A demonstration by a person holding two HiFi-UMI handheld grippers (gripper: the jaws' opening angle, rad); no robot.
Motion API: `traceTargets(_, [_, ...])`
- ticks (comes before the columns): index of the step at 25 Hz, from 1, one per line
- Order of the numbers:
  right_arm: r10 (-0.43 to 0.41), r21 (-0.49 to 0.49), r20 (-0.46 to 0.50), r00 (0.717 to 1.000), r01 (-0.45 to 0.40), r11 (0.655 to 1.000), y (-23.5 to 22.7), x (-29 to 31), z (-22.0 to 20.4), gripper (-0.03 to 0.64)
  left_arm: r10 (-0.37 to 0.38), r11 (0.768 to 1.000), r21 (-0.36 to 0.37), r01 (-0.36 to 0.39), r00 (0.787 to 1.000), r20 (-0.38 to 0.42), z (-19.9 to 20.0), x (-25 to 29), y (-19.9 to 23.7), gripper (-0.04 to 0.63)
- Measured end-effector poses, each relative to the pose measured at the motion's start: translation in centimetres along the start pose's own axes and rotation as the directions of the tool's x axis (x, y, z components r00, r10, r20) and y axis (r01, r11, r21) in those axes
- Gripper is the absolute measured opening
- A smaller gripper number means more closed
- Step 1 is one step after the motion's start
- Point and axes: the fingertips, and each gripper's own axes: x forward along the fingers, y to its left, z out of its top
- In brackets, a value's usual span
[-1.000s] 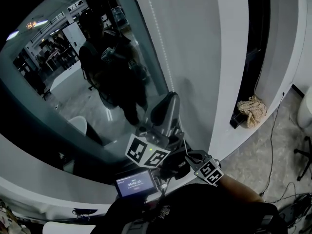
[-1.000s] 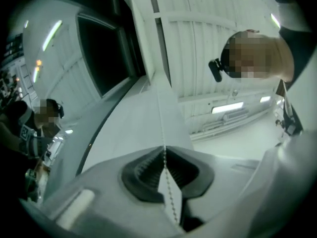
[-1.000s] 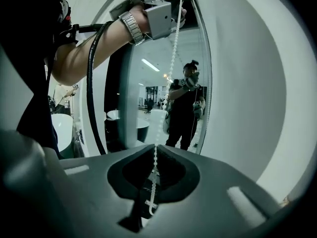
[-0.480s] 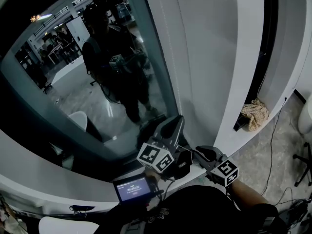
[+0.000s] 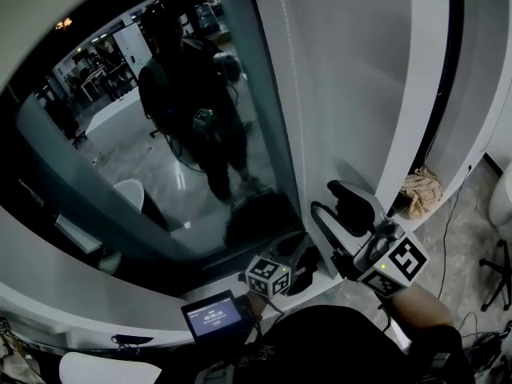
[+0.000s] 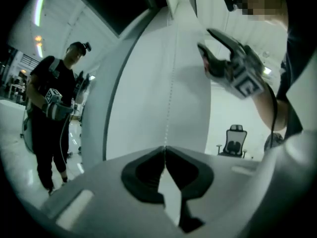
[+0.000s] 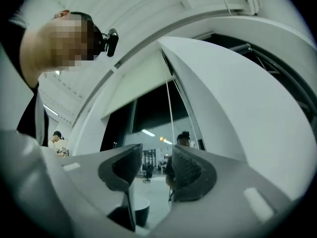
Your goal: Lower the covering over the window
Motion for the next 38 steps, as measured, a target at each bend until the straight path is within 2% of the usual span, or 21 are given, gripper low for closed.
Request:
traceTargets(2, [-0.024,-0.016,0.086,0.996,0.025,1.000,-0.4,3.0,4.1,0.175,-0.029,1.000,-0.010,0.029,0.998,-0.053,-2.7,-0.2,-1.3,0.011])
traceTargets(5, [-0.058,-0.009,0.149,0.987,0.060,0.998,-0.9,6.9,9.7,0.169,-0.081,0.997,-0.001,0.081,0.992,-0.092,-5.5,-0.7,-3.3,0.011])
traceTargets(8, [-0.068,-0.047,0.205,0.976,0.079,0.996,-1.0,9.7,14.5,0.168,-0.127,0.990,0.042,0.132,0.986,-0.106,-6.0,-2.2,-5.5,0.011])
traceTargets(11, [-0.050,-0.117,0.277,0.960,0.085,0.990,-0.4,10.5,18.6,0.114,-0.135,0.990,0.015,0.137,0.987,-0.090,-5.7,-3.4,-6.5,0.011])
traceTargets(12, [-0.044,-0.139,0.288,0.957,0.087,0.986,-0.2,10.8,19.6,0.110,-0.131,0.991,-0.005,0.131,0.988,-0.082,-5.6,-3.7,-6.3,0.012])
traceTargets(14, [-0.028,-0.168,0.266,0.963,0.075,0.983,0.4,11.7,20.4,0.020,-0.125,0.992,-0.023,0.124,0.989,-0.073,-5.3,-4.2,-5.8,0.012])
traceTargets(19, [0.030,-0.213,0.248,0.968,0.025,0.977,1.5,11.6,19.7,0.012,-0.117,0.993,0.013,0.118,0.989,-0.087,-5.9,-4.8,-5.3,0.015])
traceTargets(22, [0.050,-0.233,0.179,0.983,-0.007,0.972,2.1,10.8,16.3,0.012,-0.037,0.999,0.022,0.039,0.998,-0.057,-5.8,-5.8,-3.2,0.018])
traceTargets(24, [0.034,-0.230,0.112,0.993,-0.008,0.973,1.6,9.4,12.3,0.012,0.050,0.998,-0.030,-0.049,0.999,0.013,-4.1,-6.9,-1.1,0.020])
traceTargets(26, [-0.011,-0.238,0.045,0.999,0.022,0.971,0.4,7.1,7.6,0.012,0.119,0.989,-0.106,-0.108,0.987,0.106,-0.8,-8.2,0.4,0.021])
traceTargets(28, [-0.066,-0.240,-0.033,0.997,0.056,0.969,-0.6,4.4,2.6,0.012,0.142,0.983,-0.142,-0.116,0.970,0.197,3.2,-9.1,0.9,0.021])
traceTargets(30, [-0.111,-0.264,-0.139,0.984,0.072,0.962,-1.1,1.9,-2.9,0.012,0.114,0.989,-0.118,-0.084,0.954,0.278,7.3,-9.4,0.4,0.026])
traceTargets(34, [-0.166,-0.364,-0.338,0.927,0.034,0.931,-0.9,-2.0,-12.9,0.012,-0.022,1.000,0.014,0.017,0.907,0.421,15.7,-8.4,-2.5,0.073])
traceTargets(36, [-0.181,-0.382,-0.412,0.893,0.011,0.924,-0.5,-3.8,-17.4,0.012,-0.083,0.996,0.071,0.057,0.880,0.467,18.9,-7.4,-4.2,0.075])
traceTargets(38, [-0.194,-0.381,-0.470,0.861,0.000,0.925,-0.3,-5.6,-21.1,0.012,-0.118,0.992,0.097,0.080,0.862,0.492,20.9,-6.2,-5.6,0.088])
